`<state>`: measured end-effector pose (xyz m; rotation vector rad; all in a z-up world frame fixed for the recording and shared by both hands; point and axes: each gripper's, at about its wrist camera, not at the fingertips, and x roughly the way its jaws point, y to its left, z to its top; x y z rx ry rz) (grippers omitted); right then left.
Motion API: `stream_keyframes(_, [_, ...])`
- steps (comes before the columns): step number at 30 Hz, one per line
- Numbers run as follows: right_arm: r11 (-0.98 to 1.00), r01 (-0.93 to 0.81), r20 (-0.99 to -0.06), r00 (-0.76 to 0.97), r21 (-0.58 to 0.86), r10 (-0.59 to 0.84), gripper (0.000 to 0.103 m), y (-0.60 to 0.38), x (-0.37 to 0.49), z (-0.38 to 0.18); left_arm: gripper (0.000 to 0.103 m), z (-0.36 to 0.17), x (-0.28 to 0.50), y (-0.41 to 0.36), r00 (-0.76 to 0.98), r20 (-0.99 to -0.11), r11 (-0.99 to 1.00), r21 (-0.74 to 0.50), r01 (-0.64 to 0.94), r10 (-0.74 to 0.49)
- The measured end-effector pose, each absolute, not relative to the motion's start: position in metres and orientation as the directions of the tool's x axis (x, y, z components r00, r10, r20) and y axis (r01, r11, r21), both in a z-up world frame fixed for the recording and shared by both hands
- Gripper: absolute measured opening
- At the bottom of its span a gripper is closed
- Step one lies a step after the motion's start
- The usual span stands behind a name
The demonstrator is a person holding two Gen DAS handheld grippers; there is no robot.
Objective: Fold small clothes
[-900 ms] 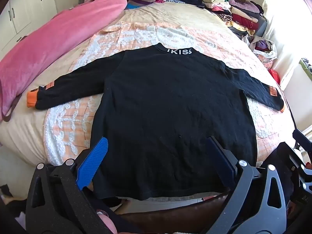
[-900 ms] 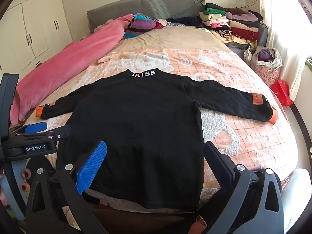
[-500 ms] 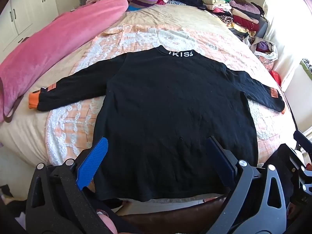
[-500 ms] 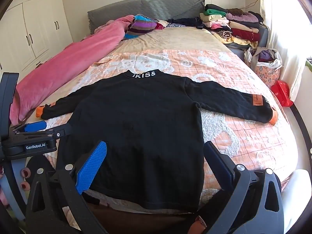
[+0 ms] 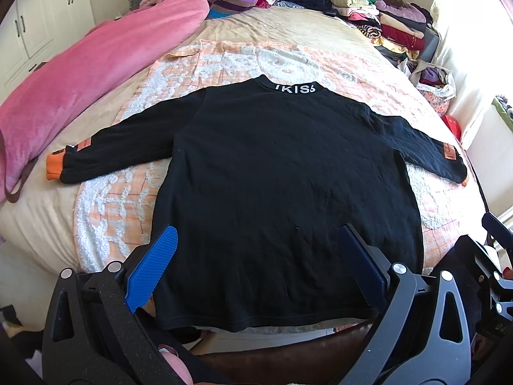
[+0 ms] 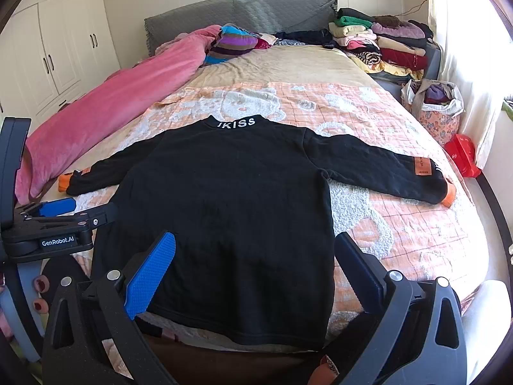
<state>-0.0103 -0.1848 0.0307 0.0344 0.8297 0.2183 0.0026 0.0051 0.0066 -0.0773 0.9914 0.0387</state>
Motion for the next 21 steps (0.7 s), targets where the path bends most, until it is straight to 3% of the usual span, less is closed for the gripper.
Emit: stream_keyframes(21, [0.977, -0.177, -0.727, 0.655, 0.114, 0.204, 0.099, -0.1852, -0.0111, 0.0299, 0.094, 0.0041, -0.0007, -0.0009, 0.556, -0.831, 0.997, -0.036, -0.061, 0.004])
